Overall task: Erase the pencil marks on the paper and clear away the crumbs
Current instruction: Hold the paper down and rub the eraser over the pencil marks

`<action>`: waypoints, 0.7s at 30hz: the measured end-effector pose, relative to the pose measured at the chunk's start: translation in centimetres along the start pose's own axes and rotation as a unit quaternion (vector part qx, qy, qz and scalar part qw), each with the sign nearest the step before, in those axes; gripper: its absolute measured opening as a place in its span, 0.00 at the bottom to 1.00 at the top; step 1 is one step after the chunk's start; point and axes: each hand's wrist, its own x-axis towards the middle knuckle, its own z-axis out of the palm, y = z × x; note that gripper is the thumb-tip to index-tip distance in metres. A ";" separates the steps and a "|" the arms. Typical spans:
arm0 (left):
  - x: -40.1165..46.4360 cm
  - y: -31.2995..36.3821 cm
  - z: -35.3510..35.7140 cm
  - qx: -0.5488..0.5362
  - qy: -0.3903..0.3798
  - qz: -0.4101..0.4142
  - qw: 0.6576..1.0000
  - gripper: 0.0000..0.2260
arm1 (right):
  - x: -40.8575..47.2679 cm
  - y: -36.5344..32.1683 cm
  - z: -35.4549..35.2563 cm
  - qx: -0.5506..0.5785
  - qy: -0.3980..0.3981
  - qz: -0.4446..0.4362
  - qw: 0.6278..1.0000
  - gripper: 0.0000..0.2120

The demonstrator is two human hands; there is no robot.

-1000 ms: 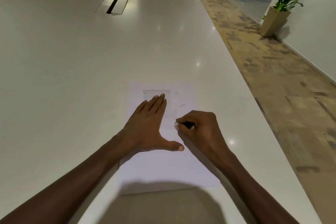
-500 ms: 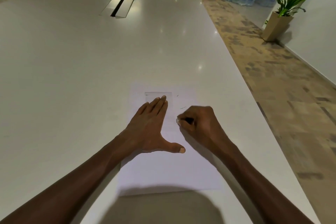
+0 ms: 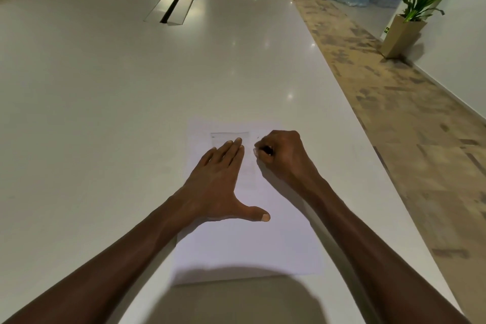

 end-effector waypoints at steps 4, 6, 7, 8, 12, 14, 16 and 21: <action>0.0 -0.1 0.0 0.001 -0.005 0.002 1.000 0.65 | -2.1 -0.9 -0.7 0.021 -0.003 0.008 1.000 0.09; 0.1 0.0 -0.1 0.003 -0.005 0.003 1.000 0.65 | -4.3 -2.0 -1.1 0.031 -0.017 0.010 0.999 0.08; 0.1 0.0 -0.1 0.005 -0.002 0.004 1.000 0.65 | -5.3 -2.6 -1.3 0.031 -0.027 0.005 0.999 0.08; 0.1 0.0 -0.1 0.008 0.000 0.006 1.000 0.65 | -6.1 -3.1 -1.4 0.032 -0.035 -0.001 0.999 0.07; 0.1 0.0 0.0 0.011 -0.002 0.006 1.000 0.65 | -6.0 -3.1 -1.1 0.026 -0.036 0.004 0.999 0.07; 0.0 -0.1 0.0 0.009 -0.004 0.004 1.000 0.65 | -4.6 -2.4 -0.7 0.017 -0.026 0.008 0.999 0.08; 0.1 -0.1 0.0 0.006 -0.005 0.004 1.000 0.65 | -2.9 -1.4 -0.2 0.006 -0.020 0.004 1.000 0.09; 0.1 0.0 0.0 0.002 -0.002 0.000 1.000 0.65 | 0.8 0.0 0.5 -0.036 -0.017 -0.005 0.999 0.10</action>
